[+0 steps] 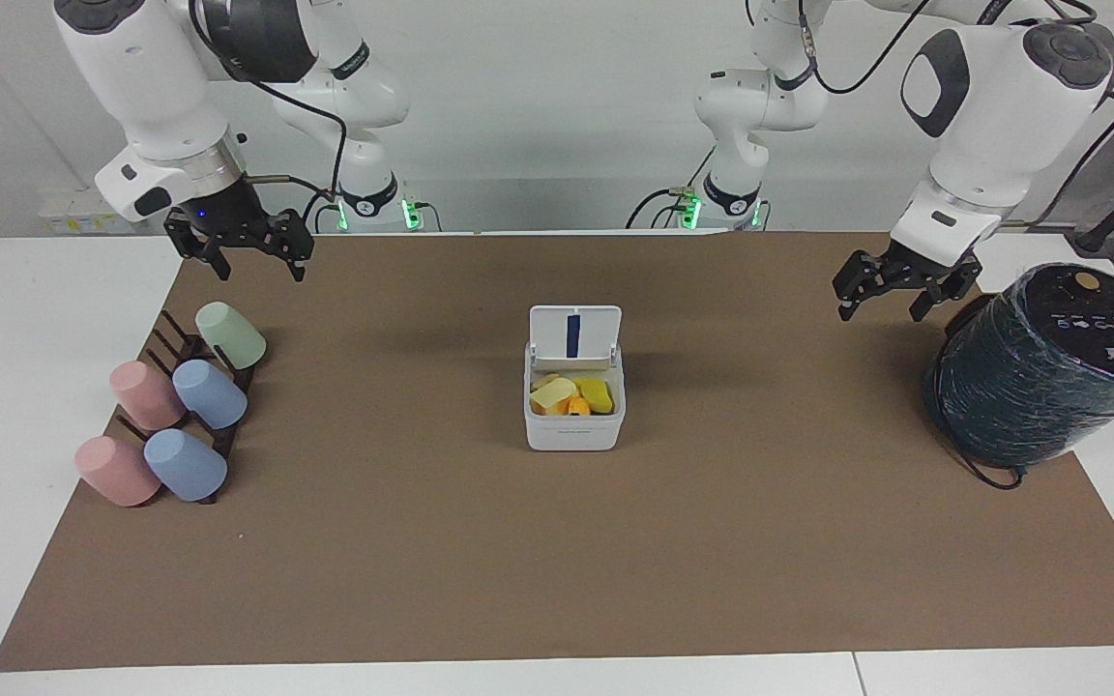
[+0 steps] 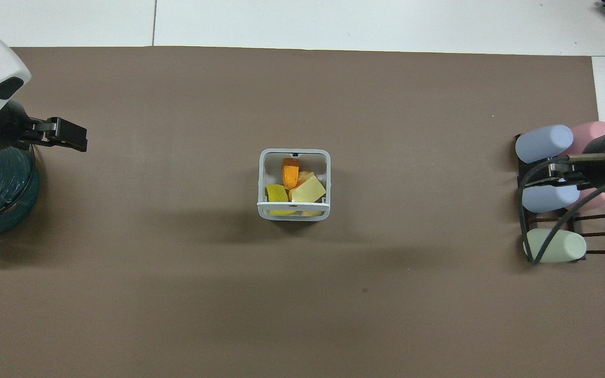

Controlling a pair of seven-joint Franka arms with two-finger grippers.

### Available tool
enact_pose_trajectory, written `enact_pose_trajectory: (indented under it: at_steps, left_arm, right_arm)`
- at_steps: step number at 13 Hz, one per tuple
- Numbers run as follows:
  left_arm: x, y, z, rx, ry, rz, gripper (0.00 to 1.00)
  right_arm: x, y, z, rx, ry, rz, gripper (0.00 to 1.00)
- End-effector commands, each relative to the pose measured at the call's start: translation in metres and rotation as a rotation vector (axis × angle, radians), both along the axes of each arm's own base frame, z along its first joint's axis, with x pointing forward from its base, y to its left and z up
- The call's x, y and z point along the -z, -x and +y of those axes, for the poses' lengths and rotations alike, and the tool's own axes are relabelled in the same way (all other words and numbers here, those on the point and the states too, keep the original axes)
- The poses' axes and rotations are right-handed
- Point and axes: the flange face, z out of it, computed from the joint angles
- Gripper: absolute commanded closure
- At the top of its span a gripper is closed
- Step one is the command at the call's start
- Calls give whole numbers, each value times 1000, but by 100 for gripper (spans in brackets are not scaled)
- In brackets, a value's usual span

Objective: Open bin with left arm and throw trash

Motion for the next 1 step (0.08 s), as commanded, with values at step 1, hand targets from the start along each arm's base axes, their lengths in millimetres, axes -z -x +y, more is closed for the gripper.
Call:
enact_pose_trajectory:
  at_steps: [1]
  left_arm:
    - [-2, 10, 3, -1, -19, -7, 0]
  right_arm:
    - [1, -2, 1, -25, -1, -2, 0]
